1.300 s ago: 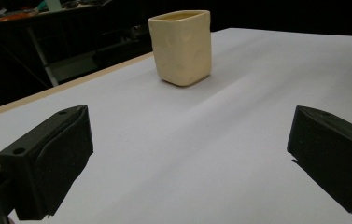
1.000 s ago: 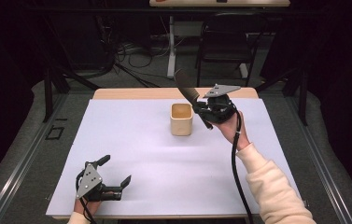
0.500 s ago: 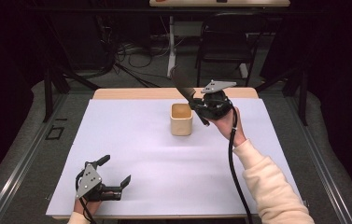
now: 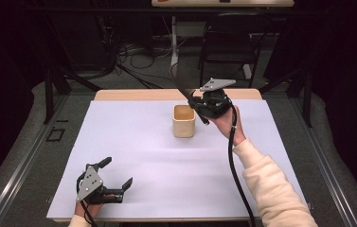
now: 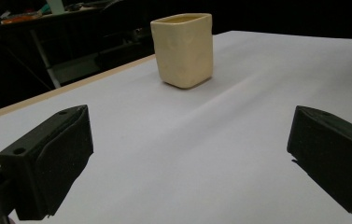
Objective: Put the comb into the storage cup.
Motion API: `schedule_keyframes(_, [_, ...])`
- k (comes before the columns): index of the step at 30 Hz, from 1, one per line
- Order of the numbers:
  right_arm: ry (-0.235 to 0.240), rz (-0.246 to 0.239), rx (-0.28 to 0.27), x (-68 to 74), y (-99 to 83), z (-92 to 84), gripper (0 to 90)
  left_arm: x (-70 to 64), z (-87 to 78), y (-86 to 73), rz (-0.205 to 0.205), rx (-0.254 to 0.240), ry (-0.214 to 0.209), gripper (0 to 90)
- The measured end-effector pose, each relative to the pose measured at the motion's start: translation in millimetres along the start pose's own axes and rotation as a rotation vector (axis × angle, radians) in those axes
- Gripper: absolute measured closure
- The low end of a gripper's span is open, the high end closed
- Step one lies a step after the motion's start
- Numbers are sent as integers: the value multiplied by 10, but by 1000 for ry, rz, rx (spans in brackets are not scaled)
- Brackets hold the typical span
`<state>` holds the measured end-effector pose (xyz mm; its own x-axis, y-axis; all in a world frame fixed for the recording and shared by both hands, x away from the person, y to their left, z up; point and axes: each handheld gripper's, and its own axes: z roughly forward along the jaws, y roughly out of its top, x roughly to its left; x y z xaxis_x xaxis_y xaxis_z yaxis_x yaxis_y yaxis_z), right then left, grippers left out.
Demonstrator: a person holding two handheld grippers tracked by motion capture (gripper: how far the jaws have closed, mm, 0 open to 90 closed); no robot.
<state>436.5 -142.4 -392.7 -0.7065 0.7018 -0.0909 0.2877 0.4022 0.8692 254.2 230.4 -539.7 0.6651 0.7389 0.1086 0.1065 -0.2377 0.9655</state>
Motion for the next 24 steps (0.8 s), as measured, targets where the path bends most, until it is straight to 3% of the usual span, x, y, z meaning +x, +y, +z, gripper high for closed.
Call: schedule_keyframes(24, [-7, 24, -11, -23, 99, 108, 723, 0, -3, -1, -2, -3, -3, 3])
